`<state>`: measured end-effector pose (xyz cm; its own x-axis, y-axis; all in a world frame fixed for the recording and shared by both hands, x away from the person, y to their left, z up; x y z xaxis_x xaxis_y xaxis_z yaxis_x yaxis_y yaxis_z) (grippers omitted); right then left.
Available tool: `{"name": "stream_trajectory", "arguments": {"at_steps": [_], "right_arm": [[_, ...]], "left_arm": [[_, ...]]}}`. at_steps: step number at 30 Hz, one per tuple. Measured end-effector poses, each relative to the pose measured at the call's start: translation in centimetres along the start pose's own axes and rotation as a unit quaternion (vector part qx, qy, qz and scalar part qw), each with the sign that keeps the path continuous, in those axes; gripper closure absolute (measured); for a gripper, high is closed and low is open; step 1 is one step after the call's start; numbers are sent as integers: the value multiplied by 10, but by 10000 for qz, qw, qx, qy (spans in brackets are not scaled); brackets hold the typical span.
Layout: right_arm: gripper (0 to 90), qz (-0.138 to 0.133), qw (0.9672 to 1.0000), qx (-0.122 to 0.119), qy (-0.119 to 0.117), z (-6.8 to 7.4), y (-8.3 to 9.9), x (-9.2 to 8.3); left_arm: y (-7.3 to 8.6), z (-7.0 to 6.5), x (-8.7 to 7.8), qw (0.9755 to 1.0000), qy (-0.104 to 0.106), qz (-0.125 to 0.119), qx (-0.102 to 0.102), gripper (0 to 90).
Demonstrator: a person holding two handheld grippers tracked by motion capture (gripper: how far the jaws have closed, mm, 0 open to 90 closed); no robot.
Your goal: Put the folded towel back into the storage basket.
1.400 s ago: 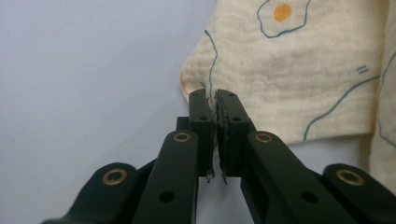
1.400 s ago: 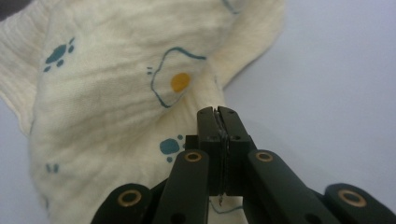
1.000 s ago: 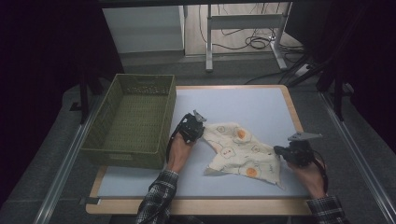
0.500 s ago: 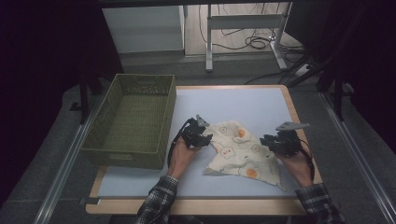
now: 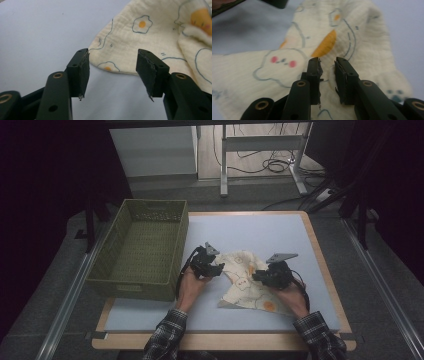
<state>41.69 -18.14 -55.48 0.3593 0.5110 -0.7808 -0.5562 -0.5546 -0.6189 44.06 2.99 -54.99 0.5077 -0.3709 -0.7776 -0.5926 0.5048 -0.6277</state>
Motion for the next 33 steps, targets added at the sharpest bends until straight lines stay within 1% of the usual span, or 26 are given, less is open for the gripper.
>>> {"name": "stream_trajectory", "arguments": {"at_steps": [1, 2, 3, 4, 5, 6, 7, 8, 9, 11, 12, 13, 15, 16, 17, 18, 19, 20, 21, 22, 23, 26, 28, 29, 31, 33], "right_arm": [[734, 11, 10000, -41, -39, 6, 1, 0], [734, 11, 10000, -41, -39, 6, 1, 0], [735, 35, 9998, -135, -138, 15, 2, 1], [734, 85, 9996, -160, -196, 20, 3, 2], [733, 145, 9994, -207, -250, 24, 4, 3], [730, 203, 9992, -263, -241, 26, 5, 4], [722, 225, 9991, -311, -202, 28, 6, 4], [722, 225, 9991, -311, -202, 28, 6, 4], [701, 200, 9991, -315, -212, 28, 5, 1], [686, 136, 9993, -284, -180, 25, 4, -7], [686, 136, 9993, -284, -180, 25, 4, -7], [679, 87, 9996, -262, -98, 19, 3, -17], [676, 45, 9997, -244, 45, 11, 3, -27], [673, 31, 9997, -222, 118, 7, 4, -32], [672, 6, 9997, -178, 175, 1, 4, -37], [672, 6, 9997, -178, 175, 1, 4, -37], [671, -35, 9995, -70, 310, -11, 6, -45], [670, -60, 9993, -11, 382, -17, 6, -48], [670, -72, 9990, 63, 443, -24, 6, -50], [670, -72, 9990, 63, 443, -24, 6, -50], [670, -101, 9982, 182, 564, -36, 6, -51], [667, -87, 9967, 315, 745, -53, 4, -48], [655, -81, 9957, 420, 816, -62, 3, -43], [644, -72, 9956, 470, 806, -65, 2, -40], [621, -6, 9957, 522, 766, -69, 3, -31], [591, 65, 9960, 508, 730, -68, 5, -21]], "left_arm": [[0, 0, 0, 10000, -2, -7, 3, 431], [0, 0, 0, 10000, -2, -7, 3, 426], [0, -1, 1, 10000, -2, 12, 14, 419], [0, -1, 1, 10000, -2, 12, 14, 412], [1, -1, 5, 10000, 15, 38, 5, 408], [1, -1, 5, 10000, 15, 38, 5, 405], [2, -1, 10, 9999, -14, 133, 27, 402], [2, -1, 10, 9999, -14, 133, 27, 399], [3, 0, 13, 9998, -35, 181, 48, 397], [2, 2, 21, 9996, -56, 259, 8, 393], [2, 2, 21, 9996, -56, 259, 8, 393], [2, 4, 26, 9994, -105, 336, 27, 392], [3, 4, 28, 9993, -113, 352, 25, 387], [3, 5, 29, 9995, -53, 323, -26, 387], [3, 6, 29, 9995, -39, 319, -33, 385], [3, 6, 29, 9995, -39, 319, -33, 382], [3, 7, 28, 9994, -68, 326, -34, 382], [3, 8, 28, 9994, -98, 325, -8, 382], [2, 9, 26, 9995, -102, 296, -29, 382], [2, 9, 26, 9995, -102, 296, -29, 382], [0, 12, 24, 9996, -82, 251, -108, 382], [-3, 16, 22, 9996, -77, 192, -179, 382], [-4, 17, 23, 9996, -47, 183, -218, 385], [-5, 17, 24, 9995, -37, 186, -236, 388], [-5, 16, 29, 9994, -43, 233, -256, 389], [-5, 17, 35, 9991, -75, 304, -273, 387]]}}
Point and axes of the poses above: each handheld gripper's, and its own axes: x roughly forward along the jaws, y roughly out of its underside, z roughly to its left, the point moved 6 cm from there along x, roughly forward along the jaws, and after that the axes turned 9 degrees about z, right-handed, at the moved point
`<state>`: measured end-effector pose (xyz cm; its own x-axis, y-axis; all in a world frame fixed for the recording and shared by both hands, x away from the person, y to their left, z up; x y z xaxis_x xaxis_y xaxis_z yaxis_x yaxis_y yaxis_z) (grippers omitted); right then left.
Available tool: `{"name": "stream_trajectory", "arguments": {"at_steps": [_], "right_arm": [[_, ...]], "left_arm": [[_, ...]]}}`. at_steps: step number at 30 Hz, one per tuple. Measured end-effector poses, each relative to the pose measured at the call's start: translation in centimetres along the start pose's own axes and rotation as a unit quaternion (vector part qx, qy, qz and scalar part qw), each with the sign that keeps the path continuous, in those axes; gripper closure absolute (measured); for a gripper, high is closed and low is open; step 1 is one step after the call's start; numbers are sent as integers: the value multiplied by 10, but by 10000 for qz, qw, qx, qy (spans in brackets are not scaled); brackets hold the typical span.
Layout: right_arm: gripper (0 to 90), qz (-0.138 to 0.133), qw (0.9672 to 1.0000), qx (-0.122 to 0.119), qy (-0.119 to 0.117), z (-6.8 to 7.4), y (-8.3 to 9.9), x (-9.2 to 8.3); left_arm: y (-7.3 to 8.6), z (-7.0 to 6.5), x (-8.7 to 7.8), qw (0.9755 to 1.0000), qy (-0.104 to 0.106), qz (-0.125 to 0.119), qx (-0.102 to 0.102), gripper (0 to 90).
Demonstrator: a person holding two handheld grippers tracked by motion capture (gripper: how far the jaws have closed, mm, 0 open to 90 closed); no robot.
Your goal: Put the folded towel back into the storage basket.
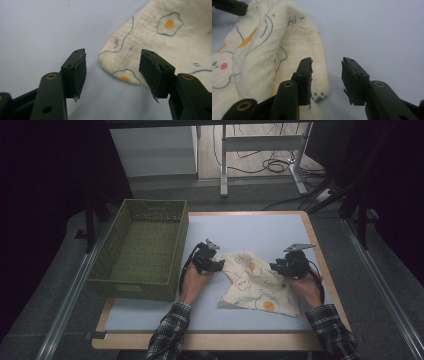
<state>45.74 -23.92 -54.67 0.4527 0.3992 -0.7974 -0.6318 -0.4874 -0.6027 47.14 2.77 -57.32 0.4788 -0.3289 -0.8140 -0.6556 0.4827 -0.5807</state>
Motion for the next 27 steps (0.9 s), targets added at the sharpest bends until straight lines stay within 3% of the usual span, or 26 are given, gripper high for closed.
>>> {"name": "stream_trajectory", "arguments": {"at_steps": [2, 4, 5, 6, 7, 8, 9, 11, 15, 16, 17, 18, 19, 20, 21, 22, 23, 25, 27], "right_arm": [[588, 111, 9999, -70, -13, 4, 3, 8], [632, 259, 9995, -156, 63, 9, 7, 14], [723, 210, 9996, -171, 92, 10, 8, 14], [815, 197, 9997, -117, -39, 13, 8, 14], [851, 207, 9996, -127, -120, 15, 8, 14], [865, 235, 9996, -164, -76, 17, 8, 15], [871, 293, 9993, -216, -19, 18, 7, 14], [874, 358, 9982, -403, 262, 17, 3, 12], [874, 201, 9980, -415, 431, 9, -7, 0], [873, 66, 9982, -351, 483, -1, -17, -11], [872, -7, 9982, -308, 522, -7, -23, -16], [871, -102, 9979, -278, 573, -13, -30, -21], [871, -102, 9979, -278, 573, -13, -30, -21], [856, -374, 9972, -172, 621, -24, -47, -29], [856, -374, 9972, -172, 621, -24, -47, -29], [785, -565, 9959, -46, 710, -33, -62, -32], [750, -533, 9953, -36, 802, -36, -66, -33], [717, -547, 9946, -68, 879, -38, -69, -34], [694, -599, 9949, -112, 809, -37, -66, -39]], "left_arm": [[0, 0, 4, 10000, 24, -22, -74, 382], [0, -1, 5, 9993, 302, -44, -204, 464], [0, -2, 5, 9993, 316, -47, -199, 522], [0, -4, 4, 9991, 355, -25, -210, 563], [-1, -6, 4, 9990, 387, 0, -213, 629], [-1, -8, 3, 9987, 484, 38, -141, 709], [-2, -10, 3, 9984, 562, 65, -62, 847], [-5, -8, 1, 9989, 414, 175, 115, 877], [-16, 3, -10, 9997, 208, 86, 131, 880], [-28, 12, -21, 9999, -49, -33, 150, 880], [-28, 12, -21, 9999, -49, -33, 150, 880], [-44, 21, -31, 9991, -352, -202, 156, 877], [-44, 21, -31, 9991, -352, -202, 156, 868], [-54, 27, -35, 9975, -603, -303, 196, 855], [-62, 31, -37, 9953, -870, -346, 234, 855], [-68, 35, -39, 9922, -1173, -326, 261, 687], [-76, 36, -43, 9886, -1426, -407, 245, 599], [-76, 33, -44, 9900, -1314, -460, 215, 517], [-68, 23, -43, 9911, -1189, -470, 372, 490]]}}
Point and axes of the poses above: each handheld gripper's, and its own axes: x roughly forward along the jaws, y roughly out of its underside, z roughly to its left, the point moved 6 cm from there along x, roughly forward along the jaws, and after that the axes turned 9 degrees about z, right-handed, at the moved point
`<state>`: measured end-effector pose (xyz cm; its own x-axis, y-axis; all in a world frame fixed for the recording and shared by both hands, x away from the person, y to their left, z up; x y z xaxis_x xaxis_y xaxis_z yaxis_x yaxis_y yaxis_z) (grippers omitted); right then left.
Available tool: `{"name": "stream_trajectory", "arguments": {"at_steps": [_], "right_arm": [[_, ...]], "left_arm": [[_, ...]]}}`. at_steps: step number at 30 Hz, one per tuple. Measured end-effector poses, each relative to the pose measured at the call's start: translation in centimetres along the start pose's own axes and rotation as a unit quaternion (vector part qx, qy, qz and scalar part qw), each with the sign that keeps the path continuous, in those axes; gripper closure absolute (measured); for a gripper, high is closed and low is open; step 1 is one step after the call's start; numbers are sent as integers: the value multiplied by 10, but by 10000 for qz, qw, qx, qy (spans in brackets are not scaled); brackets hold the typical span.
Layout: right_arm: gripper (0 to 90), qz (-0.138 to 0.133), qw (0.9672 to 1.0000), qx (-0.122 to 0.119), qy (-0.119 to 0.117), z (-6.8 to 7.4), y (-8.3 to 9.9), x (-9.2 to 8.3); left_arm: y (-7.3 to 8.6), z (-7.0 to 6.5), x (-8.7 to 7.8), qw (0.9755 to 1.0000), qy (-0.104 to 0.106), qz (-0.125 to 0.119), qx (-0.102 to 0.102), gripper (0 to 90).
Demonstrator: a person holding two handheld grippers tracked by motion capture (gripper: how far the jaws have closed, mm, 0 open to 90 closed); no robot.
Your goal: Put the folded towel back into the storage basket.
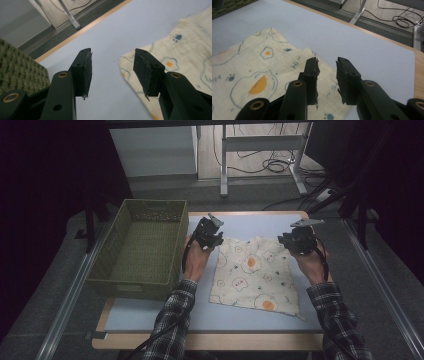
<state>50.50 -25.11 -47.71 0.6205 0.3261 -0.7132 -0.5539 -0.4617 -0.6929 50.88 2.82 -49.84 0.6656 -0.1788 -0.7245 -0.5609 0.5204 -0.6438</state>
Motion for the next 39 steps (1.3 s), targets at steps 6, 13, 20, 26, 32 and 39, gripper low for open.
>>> {"name": "stream_trajectory", "arguments": {"at_steps": [6, 13, 20, 26, 32, 39], "right_arm": [[668, 161, 9999, 52, -13, -5, 27, -1], [673, 246, 9990, 250, -268, -5, 60, -8], [713, 347, 9956, 223, -845, 18, 99, -28], [741, 355, 9944, 77, -993, 39, 134, -56], [747, 437, 9926, -21, -1131, 57, 160, -78], [665, 687, 9915, -170, -1096, 76, 187, -80]], "left_arm": [[27, -21, 4, 9983, 563, 130, -54, 414], [56, -41, -2, 9941, 1072, 167, -51, 398], [92, -61, -27, 9867, 1619, 136, 46, 498], [119, -71, -45, 9816, 1899, 115, 127, 578], [145, -82, -60, 9780, 2082, 9, 144, 550], [157, -93, -55, 9783, 2063, -1, 190, 533]]}}
Point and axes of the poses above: each handheld gripper's, and its own axes: x roughly forward along the jaws, y roughly out of its underside, z roughly to its left, the point moved 6 cm from there along x, roughly forward along the jaws, and after that the axes turned 9 degrees about z, right-handed, at the moved point
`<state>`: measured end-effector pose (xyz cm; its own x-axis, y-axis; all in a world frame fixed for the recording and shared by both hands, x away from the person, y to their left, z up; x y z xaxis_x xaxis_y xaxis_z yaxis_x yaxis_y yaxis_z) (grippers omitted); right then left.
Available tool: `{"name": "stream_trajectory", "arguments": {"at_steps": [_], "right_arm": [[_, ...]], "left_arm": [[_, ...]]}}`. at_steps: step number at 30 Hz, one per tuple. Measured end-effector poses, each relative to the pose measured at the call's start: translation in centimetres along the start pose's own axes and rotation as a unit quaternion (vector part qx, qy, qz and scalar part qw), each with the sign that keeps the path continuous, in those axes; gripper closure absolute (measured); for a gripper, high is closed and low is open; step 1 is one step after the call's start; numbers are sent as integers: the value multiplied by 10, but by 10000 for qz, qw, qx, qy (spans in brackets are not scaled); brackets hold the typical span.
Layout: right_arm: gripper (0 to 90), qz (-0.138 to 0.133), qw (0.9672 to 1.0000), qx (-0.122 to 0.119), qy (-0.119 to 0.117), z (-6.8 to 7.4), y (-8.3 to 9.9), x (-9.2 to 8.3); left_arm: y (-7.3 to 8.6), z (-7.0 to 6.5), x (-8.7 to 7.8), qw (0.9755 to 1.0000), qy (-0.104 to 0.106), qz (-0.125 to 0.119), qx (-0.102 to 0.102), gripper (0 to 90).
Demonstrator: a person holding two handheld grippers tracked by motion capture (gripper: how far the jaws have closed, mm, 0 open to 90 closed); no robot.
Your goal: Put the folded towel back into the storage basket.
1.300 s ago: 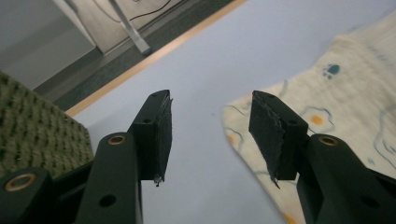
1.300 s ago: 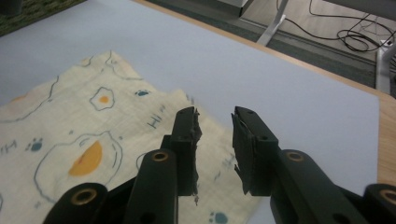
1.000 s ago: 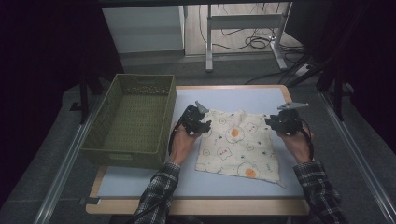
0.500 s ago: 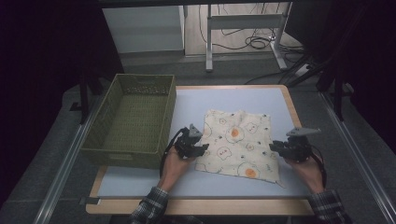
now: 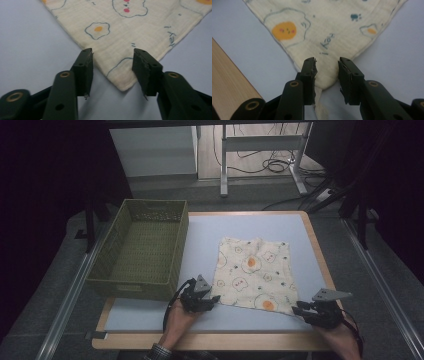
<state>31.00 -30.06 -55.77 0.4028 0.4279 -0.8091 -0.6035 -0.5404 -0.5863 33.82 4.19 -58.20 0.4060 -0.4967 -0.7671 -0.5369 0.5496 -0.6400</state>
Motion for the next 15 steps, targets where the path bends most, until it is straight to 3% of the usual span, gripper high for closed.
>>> {"name": "stream_trajectory", "arguments": {"at_steps": [2, 5, 8, 15], "right_arm": [[689, -31, 10000, -44, 83, 1, 3, 2], [849, -75, 9999, 28, -82, 4, 5, 2], [870, -82, 10000, 20, -53, 6, 5, 2], [870, -59, 10000, -1, -76, 11, 10, -3]], "left_arm": [[0, -2, 1, 10000, 27, -6, -7, 586], [0, -5, 1, 9999, 134, 11, -84, 714], [0, -6, 1, 9994, 323, 17, -147, 859], [8, -12, -8, 9990, 429, 97, -105, 873]]}}
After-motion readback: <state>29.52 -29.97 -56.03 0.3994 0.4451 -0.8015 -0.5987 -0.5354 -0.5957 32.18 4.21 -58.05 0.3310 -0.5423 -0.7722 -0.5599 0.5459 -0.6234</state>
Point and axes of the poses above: each handheld gripper's, and its own axes: x roughly forward along the jaws, y roughly out of its underside, z roughly to its left, the point moved 6 cm from there along x, roughly forward along the jaws, and after that the axes turned 9 degrees about z, right-handed, at the moved point
